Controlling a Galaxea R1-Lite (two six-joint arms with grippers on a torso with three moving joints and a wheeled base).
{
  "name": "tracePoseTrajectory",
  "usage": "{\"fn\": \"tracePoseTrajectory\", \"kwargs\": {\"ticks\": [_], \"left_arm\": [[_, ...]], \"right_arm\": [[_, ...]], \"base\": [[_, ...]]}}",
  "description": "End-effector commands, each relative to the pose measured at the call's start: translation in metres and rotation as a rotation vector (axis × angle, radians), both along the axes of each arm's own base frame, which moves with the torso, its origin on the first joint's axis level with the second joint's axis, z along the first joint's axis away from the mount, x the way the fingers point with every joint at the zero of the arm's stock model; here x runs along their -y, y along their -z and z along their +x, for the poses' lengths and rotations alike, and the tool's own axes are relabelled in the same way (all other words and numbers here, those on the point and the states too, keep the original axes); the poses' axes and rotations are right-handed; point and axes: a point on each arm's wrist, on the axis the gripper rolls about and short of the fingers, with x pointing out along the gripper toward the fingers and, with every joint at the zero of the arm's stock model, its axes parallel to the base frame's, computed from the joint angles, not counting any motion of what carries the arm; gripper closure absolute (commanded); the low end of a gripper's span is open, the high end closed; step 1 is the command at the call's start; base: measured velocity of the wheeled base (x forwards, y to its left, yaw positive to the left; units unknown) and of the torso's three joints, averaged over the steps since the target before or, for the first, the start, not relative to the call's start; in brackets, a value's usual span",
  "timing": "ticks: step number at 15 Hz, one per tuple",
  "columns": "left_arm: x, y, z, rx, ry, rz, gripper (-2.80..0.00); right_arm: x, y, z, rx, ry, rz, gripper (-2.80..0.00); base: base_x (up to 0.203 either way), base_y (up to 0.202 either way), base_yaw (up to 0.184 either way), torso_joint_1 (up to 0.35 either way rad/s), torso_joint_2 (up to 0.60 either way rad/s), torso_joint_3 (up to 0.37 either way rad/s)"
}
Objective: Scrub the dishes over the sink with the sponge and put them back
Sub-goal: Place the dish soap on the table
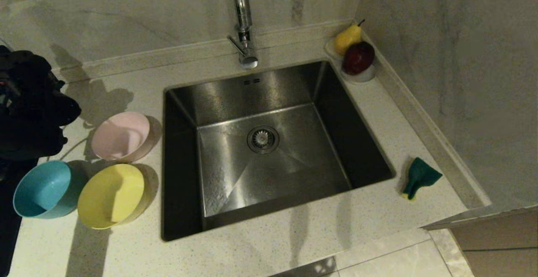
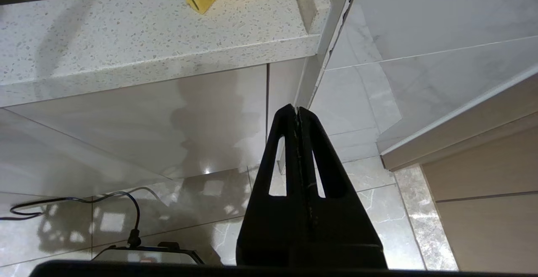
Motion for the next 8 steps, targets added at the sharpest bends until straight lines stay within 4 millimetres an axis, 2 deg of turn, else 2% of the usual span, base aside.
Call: {"fn": "tracePoseTrajectory", "kwargs": {"ticks": [1,3,8], "left_arm": [[-0.002,0.017,0.012,-0.021,-0.005,-0.016,0.00],[0.000,0.024,0.017,-0.007,-0.009,-0.041,0.00],[0.005,0.027,0.028,0.025,0.014,-0.048,0.00]], "right_arm": [[0.000,0.000,0.000,0.000,0.000,0.000,0.00],[0.000,0.000,0.000,-0.001,0.000,0.000,0.00],[0.000,0.000,0.000,-0.001,0.001,0.000,0.00]], "base": [[0.000,0.000,0.000,0.000,0.00,0.000],[0.000,0.000,0.000,0.000,0.00,0.000],[0.000,0.000,0.000,0.000,0.00,0.000]]}}
